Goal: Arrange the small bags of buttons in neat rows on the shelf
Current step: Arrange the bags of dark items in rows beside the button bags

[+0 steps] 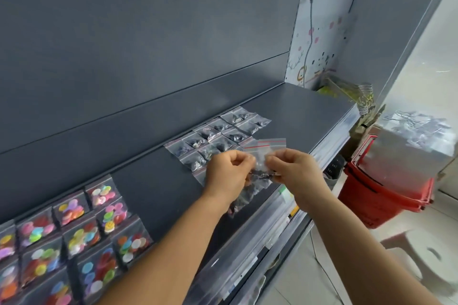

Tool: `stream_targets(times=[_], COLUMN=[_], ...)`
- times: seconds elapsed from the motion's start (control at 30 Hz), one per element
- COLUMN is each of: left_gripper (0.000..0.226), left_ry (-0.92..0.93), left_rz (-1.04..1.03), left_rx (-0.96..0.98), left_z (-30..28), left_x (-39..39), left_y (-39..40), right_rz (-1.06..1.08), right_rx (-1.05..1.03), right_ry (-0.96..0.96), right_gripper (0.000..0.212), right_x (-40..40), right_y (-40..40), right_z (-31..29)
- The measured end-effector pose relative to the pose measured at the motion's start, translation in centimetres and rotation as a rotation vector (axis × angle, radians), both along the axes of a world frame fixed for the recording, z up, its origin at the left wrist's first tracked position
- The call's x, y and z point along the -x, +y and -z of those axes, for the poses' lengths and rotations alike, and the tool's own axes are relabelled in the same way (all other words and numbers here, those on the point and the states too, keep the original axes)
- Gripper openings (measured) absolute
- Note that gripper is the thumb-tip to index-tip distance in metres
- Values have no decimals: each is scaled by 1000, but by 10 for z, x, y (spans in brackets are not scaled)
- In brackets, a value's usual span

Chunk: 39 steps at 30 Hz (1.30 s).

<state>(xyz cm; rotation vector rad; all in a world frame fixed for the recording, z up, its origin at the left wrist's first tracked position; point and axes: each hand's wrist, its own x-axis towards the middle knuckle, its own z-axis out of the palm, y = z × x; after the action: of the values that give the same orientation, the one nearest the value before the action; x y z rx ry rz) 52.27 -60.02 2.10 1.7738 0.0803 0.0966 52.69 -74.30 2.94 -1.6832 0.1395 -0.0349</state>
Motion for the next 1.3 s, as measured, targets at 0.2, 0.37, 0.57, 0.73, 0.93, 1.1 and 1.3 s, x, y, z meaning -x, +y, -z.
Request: stream_targets(times=[0.2, 0.37, 0.57, 0.73, 0.93, 1.1, 1.3], left_gripper=[8, 12, 7, 14, 35, 36, 18], left_ry=[15, 54, 97, 156, 131, -33, 74], left_rz=[-96, -247, -423, -483, -481, -283, -174], left_rx=[-42, -76, -290, -472, -853, -1051, -1113], left_z=[1, 6, 15, 20, 19, 22, 33], left_x=[-49, -94, -139, -155, -159, -153, -147], left_y=[-24, -56, -89, -103, -115, -118, -126], right_rz=[-102, -161, -311, -419, -469, -592, -767], right_rx=[95, 269, 420, 560, 743, 840, 895], right_ry=[6, -19, -19, -67, -128, -361, -506], right_gripper=[15, 23, 16, 17, 28, 33, 16], right_x=[-63, -133, -201, -231, -244, -241, -232], right_y=[-27, -62, -86, -93, -99, -113, -118], right_z=[5, 10, 21, 32, 40, 38, 40])
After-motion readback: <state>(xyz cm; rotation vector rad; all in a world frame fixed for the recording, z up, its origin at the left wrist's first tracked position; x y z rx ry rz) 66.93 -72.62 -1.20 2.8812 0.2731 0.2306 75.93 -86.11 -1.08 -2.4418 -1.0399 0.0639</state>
